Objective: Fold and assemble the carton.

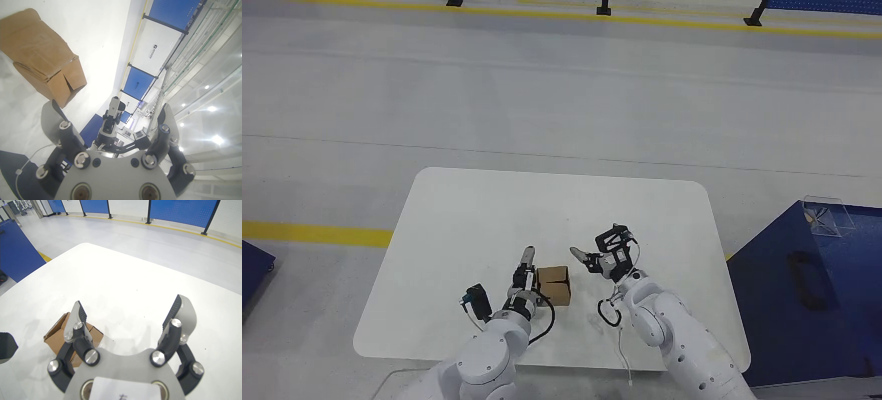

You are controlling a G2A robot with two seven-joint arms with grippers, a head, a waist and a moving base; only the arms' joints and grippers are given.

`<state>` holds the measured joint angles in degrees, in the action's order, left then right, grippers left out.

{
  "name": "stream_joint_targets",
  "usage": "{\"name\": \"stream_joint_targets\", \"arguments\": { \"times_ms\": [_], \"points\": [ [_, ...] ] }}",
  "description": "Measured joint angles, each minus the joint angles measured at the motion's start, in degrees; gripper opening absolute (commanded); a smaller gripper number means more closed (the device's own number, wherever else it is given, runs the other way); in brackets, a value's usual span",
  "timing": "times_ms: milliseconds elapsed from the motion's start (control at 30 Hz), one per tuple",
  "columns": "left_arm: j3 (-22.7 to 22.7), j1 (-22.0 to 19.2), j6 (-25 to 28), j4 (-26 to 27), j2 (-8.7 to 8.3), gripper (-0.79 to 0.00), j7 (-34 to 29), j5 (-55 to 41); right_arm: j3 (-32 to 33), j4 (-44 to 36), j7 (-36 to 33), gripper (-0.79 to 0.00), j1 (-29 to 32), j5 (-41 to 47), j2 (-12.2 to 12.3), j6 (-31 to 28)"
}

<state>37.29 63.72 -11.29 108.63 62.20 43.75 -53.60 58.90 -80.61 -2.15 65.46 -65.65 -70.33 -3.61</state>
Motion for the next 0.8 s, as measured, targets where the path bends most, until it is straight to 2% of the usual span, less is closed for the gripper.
{"name": "stream_joint_targets", "arguments": {
  "times_ms": [133, 200, 367, 500, 633, 800],
  "points": [
    [0.2, 1.2, 1.2, -0.7, 0.0, 0.0, -1.2, 1.6, -0.5, 0.4, -0.9, 0.0, -0.3, 0.2, -0.3, -0.5],
    [0.4, 3.5, 4.7, -1.7, 0.02, 0.0, -2.4, 4.2, -1.5, 0.3, -0.5, 0.0, -0.2, -1.3, -0.5, 0.0],
    [1.7, 9.6, 19.5, -6.3, 0.74, 0.0, -3.8, 6.5, -4.5, 1.9, -0.5, 0.0, -0.1, -4.4, -1.3, -0.2],
    [1.3, 11.4, 26.7, -10.1, 2.03, 0.0, -5.8, 5.4, -6.4, 3.2, 0.5, 0.0, -0.4, -6.7, -1.9, 1.4],
    [1.1, 11.1, 27.6, -12.4, 3.41, 0.0, -7.2, 1.9, -7.4, 4.0, 0.3, 0.0, -1.0, -8.3, -2.4, 1.3],
    [0.4, 8.5, 27.6, -16.3, 5.69, 0.0, -4.3, 2.6, -8.9, 4.5, -0.2, 0.0, -1.4, -11.8, -2.9, 2.3]
  ]
}}
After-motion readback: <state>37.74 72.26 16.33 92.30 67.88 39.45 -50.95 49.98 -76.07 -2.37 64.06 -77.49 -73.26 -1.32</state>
